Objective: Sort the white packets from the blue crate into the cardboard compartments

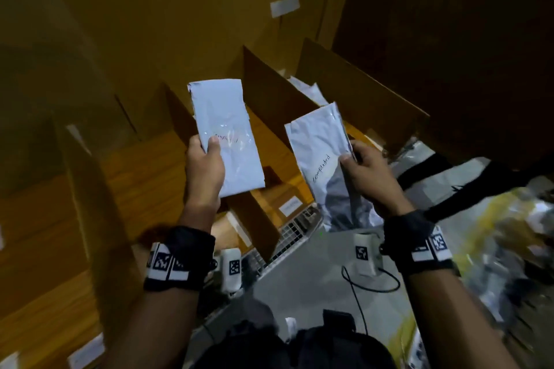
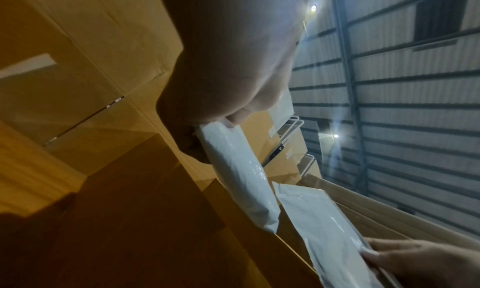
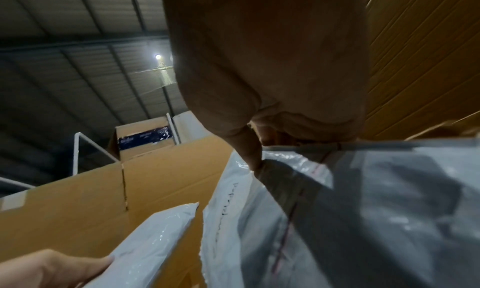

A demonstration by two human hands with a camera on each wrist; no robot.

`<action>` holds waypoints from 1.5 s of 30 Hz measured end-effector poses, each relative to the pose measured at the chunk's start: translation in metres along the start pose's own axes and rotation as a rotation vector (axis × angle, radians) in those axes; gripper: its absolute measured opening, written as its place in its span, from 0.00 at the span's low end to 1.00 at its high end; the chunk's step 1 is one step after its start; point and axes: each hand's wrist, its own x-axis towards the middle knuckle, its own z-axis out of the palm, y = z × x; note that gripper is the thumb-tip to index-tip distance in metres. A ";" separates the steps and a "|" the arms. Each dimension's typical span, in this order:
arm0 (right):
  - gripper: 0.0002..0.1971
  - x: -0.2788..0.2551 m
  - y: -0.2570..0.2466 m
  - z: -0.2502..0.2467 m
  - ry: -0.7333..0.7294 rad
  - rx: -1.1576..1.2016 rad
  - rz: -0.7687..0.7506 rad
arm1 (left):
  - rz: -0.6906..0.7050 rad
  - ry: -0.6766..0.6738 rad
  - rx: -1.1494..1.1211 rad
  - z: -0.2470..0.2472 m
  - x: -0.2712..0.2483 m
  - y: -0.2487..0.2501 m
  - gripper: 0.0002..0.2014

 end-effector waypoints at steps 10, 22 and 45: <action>0.15 0.190 -0.032 0.112 -0.394 -0.207 -0.094 | 0.012 0.243 0.145 0.007 0.078 0.007 0.10; 0.21 0.351 -0.007 0.284 -0.813 -0.717 -0.405 | -0.133 0.424 0.114 0.003 0.148 0.007 0.08; 0.38 0.298 0.086 0.334 -0.782 -0.915 -0.445 | -0.106 0.456 0.035 0.002 0.145 0.006 0.10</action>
